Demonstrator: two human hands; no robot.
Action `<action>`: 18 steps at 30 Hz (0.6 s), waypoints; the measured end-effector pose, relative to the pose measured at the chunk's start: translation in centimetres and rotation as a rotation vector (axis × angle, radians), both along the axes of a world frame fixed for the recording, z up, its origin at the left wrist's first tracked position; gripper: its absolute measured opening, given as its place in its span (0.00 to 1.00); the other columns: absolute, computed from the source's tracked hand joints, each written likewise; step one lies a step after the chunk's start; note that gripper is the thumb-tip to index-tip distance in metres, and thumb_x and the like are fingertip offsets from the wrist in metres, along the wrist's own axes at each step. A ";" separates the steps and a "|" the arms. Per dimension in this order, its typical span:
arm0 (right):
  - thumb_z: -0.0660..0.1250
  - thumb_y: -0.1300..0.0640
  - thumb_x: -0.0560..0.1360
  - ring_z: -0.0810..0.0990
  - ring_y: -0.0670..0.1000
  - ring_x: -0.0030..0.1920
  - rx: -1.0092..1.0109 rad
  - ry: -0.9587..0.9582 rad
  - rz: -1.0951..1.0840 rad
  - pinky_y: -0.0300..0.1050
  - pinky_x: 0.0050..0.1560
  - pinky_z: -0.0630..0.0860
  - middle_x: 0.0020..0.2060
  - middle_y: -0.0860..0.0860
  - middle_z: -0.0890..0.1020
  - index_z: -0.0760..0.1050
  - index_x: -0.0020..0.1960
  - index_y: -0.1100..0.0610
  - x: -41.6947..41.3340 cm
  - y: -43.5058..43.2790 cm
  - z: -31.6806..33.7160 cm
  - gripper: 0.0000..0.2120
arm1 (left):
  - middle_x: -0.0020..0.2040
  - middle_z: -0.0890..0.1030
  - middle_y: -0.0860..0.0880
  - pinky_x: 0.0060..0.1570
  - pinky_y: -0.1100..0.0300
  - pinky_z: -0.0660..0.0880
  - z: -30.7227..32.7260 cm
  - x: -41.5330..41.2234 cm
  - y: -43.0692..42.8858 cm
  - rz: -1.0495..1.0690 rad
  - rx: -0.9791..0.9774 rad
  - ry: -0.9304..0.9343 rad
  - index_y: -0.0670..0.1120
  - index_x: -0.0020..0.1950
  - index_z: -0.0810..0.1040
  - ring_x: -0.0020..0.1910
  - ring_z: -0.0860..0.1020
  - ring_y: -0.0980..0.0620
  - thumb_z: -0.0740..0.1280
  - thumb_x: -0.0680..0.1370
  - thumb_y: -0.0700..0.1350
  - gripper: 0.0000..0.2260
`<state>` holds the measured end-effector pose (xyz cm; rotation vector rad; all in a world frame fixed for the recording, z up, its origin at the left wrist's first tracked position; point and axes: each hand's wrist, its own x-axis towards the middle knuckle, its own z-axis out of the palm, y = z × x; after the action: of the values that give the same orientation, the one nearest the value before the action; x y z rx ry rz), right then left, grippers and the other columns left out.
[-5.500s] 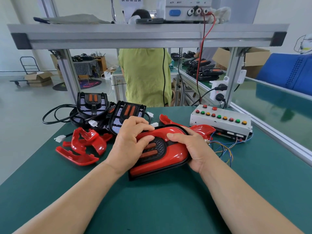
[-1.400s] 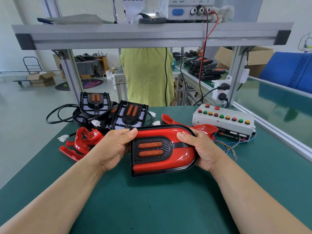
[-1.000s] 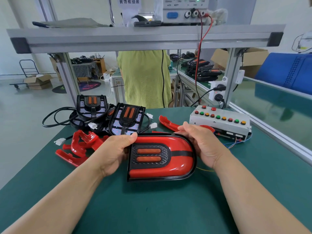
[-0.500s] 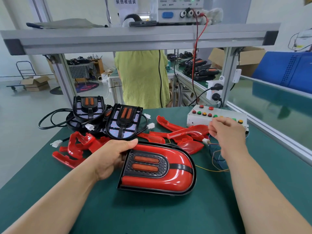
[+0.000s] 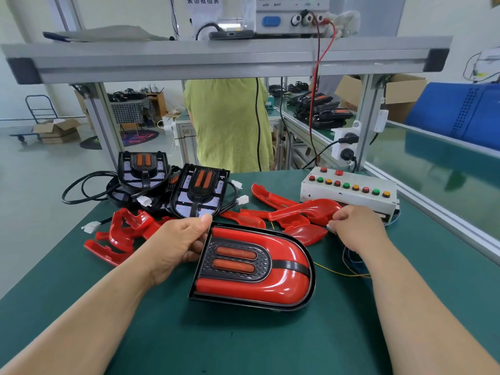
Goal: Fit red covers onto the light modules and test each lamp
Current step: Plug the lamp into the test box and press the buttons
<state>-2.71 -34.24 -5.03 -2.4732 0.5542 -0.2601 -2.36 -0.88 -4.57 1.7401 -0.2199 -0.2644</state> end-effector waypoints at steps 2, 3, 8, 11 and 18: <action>0.71 0.50 0.76 0.79 0.54 0.45 -0.043 0.036 0.023 0.45 0.46 0.74 0.47 0.52 0.85 0.80 0.41 0.50 -0.1 0.0 0.1 0.06 | 0.53 0.83 0.35 0.60 0.41 0.77 -0.2 -0.3 -0.3 -0.005 0.018 -0.034 0.35 0.56 0.80 0.51 0.81 0.34 0.67 0.71 0.64 0.32; 0.71 0.49 0.76 0.79 0.53 0.43 -0.052 0.059 0.034 0.46 0.46 0.75 0.44 0.52 0.85 0.81 0.40 0.52 -0.1 0.0 0.2 0.09 | 0.53 0.83 0.35 0.63 0.38 0.74 -0.1 -0.5 -0.4 0.001 0.011 -0.043 0.36 0.55 0.81 0.56 0.79 0.32 0.68 0.71 0.63 0.30; 0.70 0.51 0.77 0.80 0.54 0.47 -0.136 0.160 0.059 0.48 0.50 0.78 0.46 0.52 0.83 0.82 0.45 0.53 -0.3 0.1 0.4 0.06 | 0.52 0.85 0.38 0.54 0.50 0.77 -0.1 -0.5 -0.6 -0.001 0.032 -0.042 0.39 0.51 0.83 0.51 0.82 0.40 0.69 0.70 0.63 0.27; 0.63 0.58 0.78 0.79 0.57 0.43 -0.153 0.062 -0.023 0.45 0.39 0.73 0.42 0.56 0.83 0.80 0.45 0.57 -0.1 0.0 0.3 0.08 | 0.48 0.86 0.42 0.42 0.60 0.78 0.1 -0.8 -0.9 -0.020 0.042 -0.058 0.39 0.49 0.84 0.44 0.81 0.49 0.67 0.71 0.63 0.26; 0.59 0.55 0.82 0.79 0.53 0.44 0.135 -0.433 -0.013 0.52 0.43 0.75 0.47 0.51 0.79 0.69 0.57 0.54 -0.4 1.8 1.3 0.05 | 0.41 0.81 0.46 0.38 0.60 0.76 0.9 0.8 1.1 0.467 0.003 -0.169 0.44 0.49 0.83 0.36 0.75 0.52 0.62 0.83 0.48 0.13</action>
<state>-3.09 -32.46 -3.78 -2.1914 0.3869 -0.7165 -1.52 0.24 -3.68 1.7631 0.0682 0.2234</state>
